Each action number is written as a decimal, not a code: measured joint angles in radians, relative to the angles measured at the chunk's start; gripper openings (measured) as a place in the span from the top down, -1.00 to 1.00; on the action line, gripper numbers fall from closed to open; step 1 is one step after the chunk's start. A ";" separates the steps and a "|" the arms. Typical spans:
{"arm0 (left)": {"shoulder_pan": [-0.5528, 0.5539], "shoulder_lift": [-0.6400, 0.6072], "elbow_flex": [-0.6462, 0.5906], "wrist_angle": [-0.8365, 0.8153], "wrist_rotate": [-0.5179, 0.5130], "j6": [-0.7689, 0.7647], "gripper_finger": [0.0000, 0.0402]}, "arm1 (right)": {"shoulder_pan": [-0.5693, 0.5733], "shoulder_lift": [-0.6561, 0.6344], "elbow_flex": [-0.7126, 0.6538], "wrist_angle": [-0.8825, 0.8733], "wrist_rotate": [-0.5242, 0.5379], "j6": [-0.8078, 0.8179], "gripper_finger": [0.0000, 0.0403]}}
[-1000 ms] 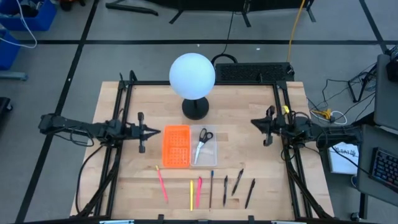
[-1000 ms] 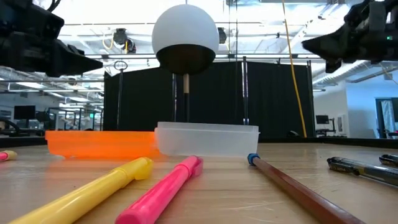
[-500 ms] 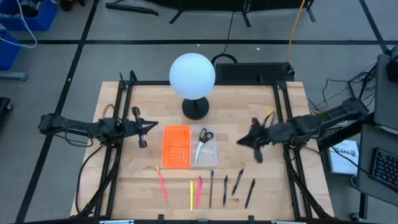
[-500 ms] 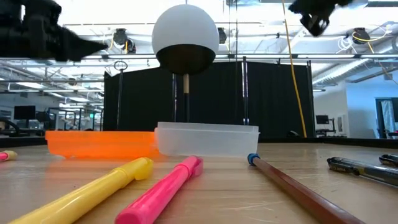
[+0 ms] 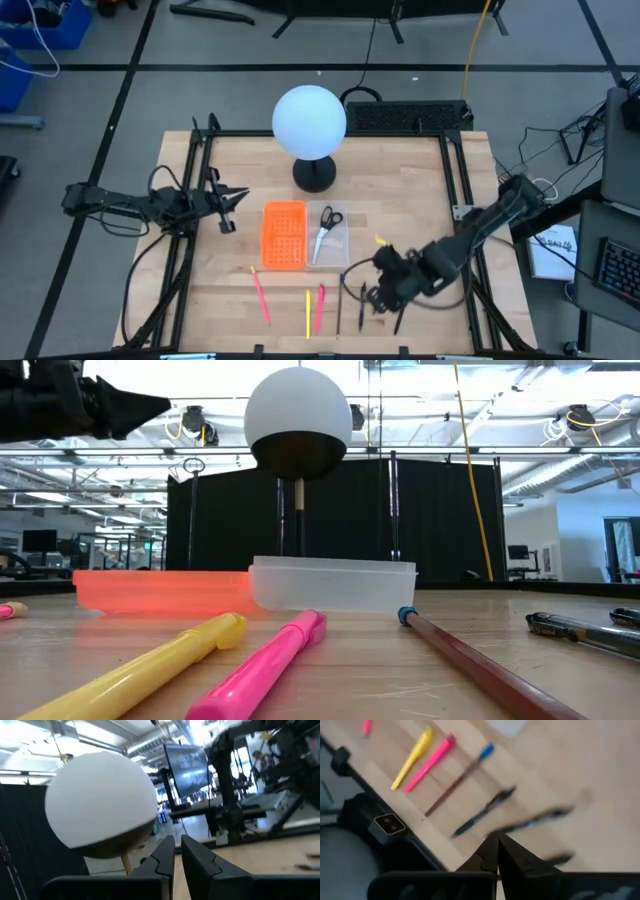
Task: Pick & place school supplies into a supply box
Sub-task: Put the right black pen into the pencil box, then put the pink pencil into the pencil box
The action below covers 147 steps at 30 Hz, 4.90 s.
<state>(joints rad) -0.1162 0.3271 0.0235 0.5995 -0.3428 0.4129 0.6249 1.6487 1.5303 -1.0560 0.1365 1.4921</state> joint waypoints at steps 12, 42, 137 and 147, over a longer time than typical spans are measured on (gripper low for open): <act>0.000 0.000 0.000 -0.028 0.001 0.120 0.79 | 0.152 0.177 -0.007 -0.078 -0.060 0.550 0.85; 0.000 0.000 0.000 -0.019 0.004 0.075 0.79 | 0.103 0.357 -0.037 -0.073 -0.272 0.708 0.09; 0.000 0.000 0.000 -0.075 0.001 -0.023 0.79 | -0.528 0.211 -0.365 0.857 -0.002 -0.148 0.54; 0.000 0.000 0.000 -0.073 0.001 -0.030 0.79 | -0.520 -0.011 -0.365 0.852 0.043 -0.568 0.53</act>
<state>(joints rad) -0.1162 0.3268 0.0238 0.5264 -0.3414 0.3829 0.1052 1.6374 1.1648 -0.2039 0.1791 0.9243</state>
